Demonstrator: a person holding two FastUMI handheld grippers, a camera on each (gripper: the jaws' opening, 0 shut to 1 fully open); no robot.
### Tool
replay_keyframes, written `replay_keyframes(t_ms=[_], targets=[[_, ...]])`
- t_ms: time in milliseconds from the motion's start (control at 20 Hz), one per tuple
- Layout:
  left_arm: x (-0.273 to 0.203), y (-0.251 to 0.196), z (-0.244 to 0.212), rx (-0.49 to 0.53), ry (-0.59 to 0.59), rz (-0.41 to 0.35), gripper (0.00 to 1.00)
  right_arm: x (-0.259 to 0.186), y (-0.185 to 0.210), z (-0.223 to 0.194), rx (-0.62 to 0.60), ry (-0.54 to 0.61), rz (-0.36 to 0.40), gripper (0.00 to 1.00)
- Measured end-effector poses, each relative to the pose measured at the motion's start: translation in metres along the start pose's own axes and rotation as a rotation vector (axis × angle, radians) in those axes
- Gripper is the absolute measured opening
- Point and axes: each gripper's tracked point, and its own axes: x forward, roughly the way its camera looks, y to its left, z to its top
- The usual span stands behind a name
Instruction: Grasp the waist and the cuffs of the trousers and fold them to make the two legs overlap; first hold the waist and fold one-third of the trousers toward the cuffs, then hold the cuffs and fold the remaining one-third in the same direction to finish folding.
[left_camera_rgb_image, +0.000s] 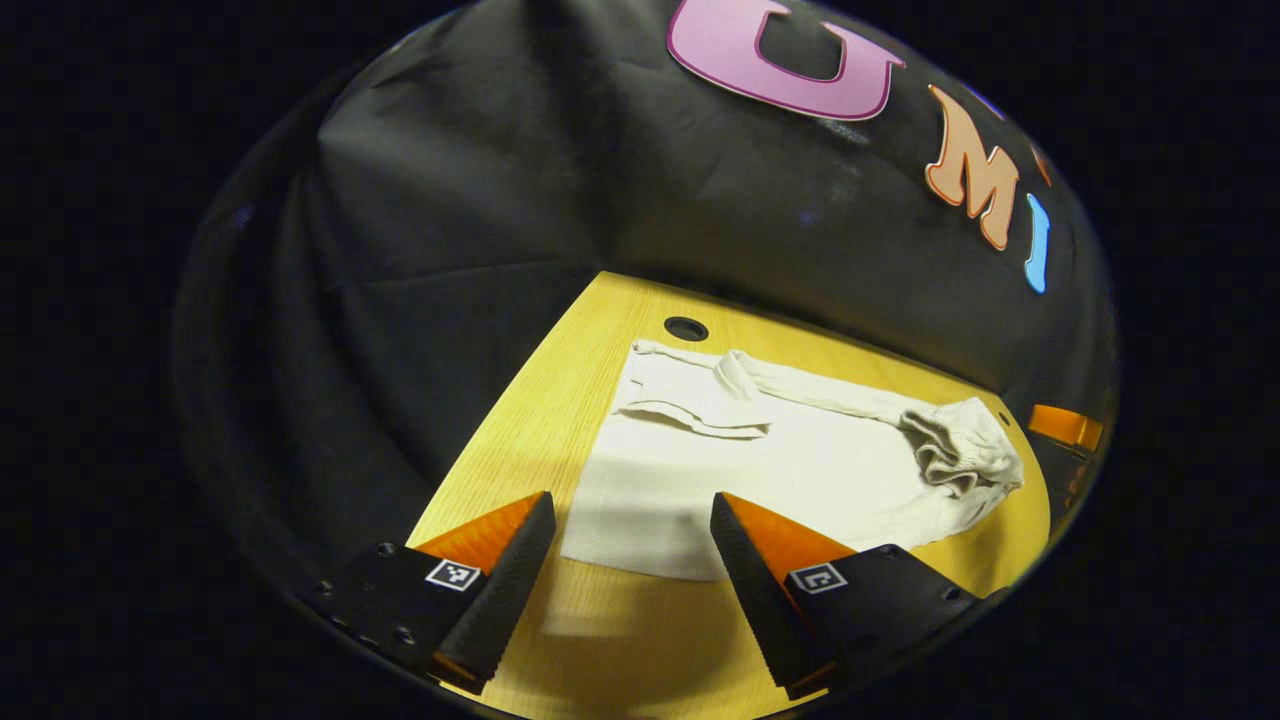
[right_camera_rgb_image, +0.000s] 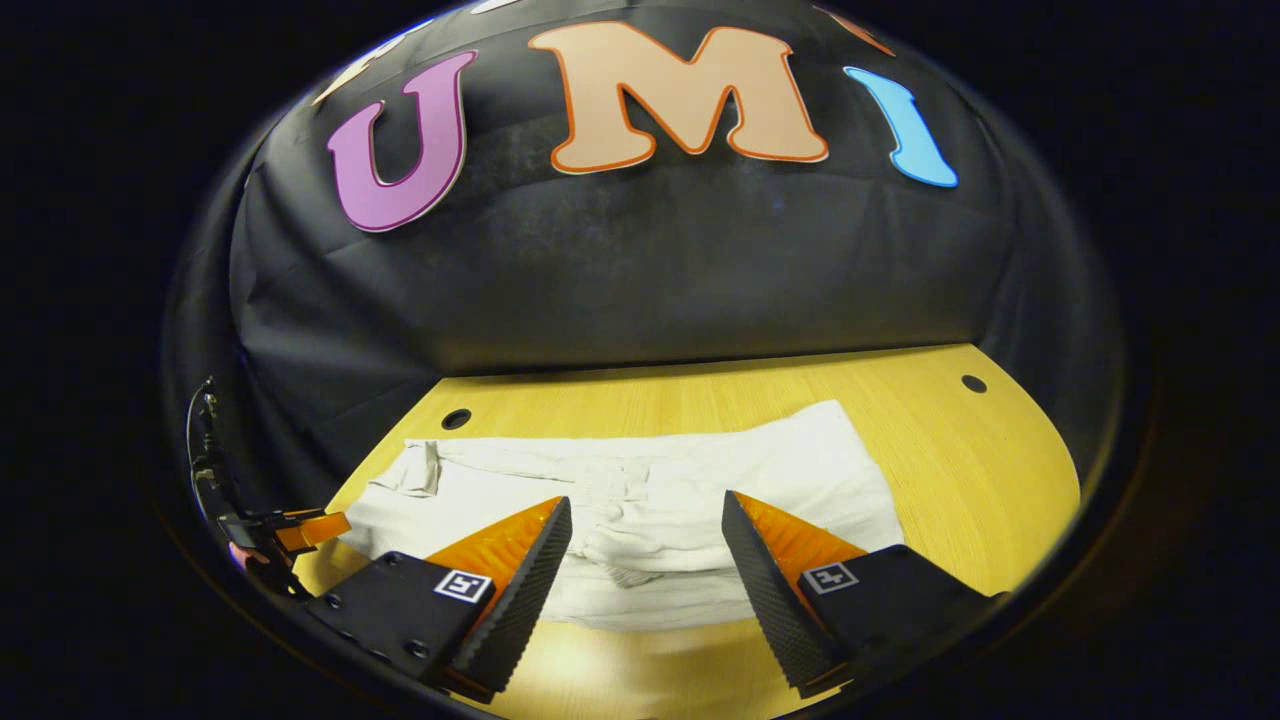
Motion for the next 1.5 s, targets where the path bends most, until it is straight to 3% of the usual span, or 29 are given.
replay_keyframes(t_ms=[250, 300, 500, 550, 600, 750, 850, 950, 1000, 1050, 1100, 1200, 1500], targets=[[0.017, 0.002, -0.009, 0.042, 0.036, 0.013, 0.96, -0.020, -0.046, 0.001, 0.033, -0.014, -0.087, 0.96], [0.018, 0.001, -0.007, 0.051, 0.032, 0.022, 0.96, -0.023, -0.054, 0.000, 0.039, -0.016, -0.103, 0.92], [0.022, -0.001, -0.011, 0.100, 0.049, 0.049, 0.95, -0.037, -0.078, -0.005, 0.076, -0.013, -0.143, 0.96], [0.024, -0.002, -0.012, 0.115, 0.059, 0.062, 0.94, -0.041, -0.083, -0.006, 0.078, -0.010, -0.151, 0.92], [0.027, -0.001, -0.012, 0.121, 0.062, 0.071, 0.92, -0.045, -0.087, -0.006, 0.081, -0.010, -0.154, 0.96], [0.025, 0.002, -0.010, 0.114, 0.065, 0.079, 0.85, -0.057, -0.094, -0.010, 0.072, 0.001, -0.149, 0.97], [0.024, -0.004, -0.010, 0.104, 0.064, 0.081, 0.75, -0.065, -0.102, -0.011, 0.051, 0.008, -0.159, 0.97], [0.026, -0.016, -0.012, 0.092, 0.064, 0.062, 0.55, -0.072, -0.107, -0.012, 0.056, 0.012, -0.162, 0.97], [0.027, -0.021, -0.011, 0.081, 0.060, 0.047, 0.36, -0.076, -0.110, -0.011, 0.064, 0.010, -0.162, 0.96], [0.028, -0.026, -0.010, 0.061, 0.049, 0.040, 0.30, -0.079, -0.113, -0.010, 0.072, 0.011, -0.165, 0.96], [0.031, -0.027, -0.009, 0.045, 0.044, 0.046, 0.08, -0.082, -0.116, -0.011, 0.079, 0.011, -0.167, 0.97], [0.031, -0.033, -0.010, 0.023, 0.041, 0.031, 0.00, -0.089, -0.124, -0.013, 0.089, 0.015, -0.174, 0.97], [0.028, -0.068, -0.006, -0.044, 0.052, -0.012, 0.00, -0.099, -0.148, -0.016, 0.117, 0.020, -0.185, 0.96]])
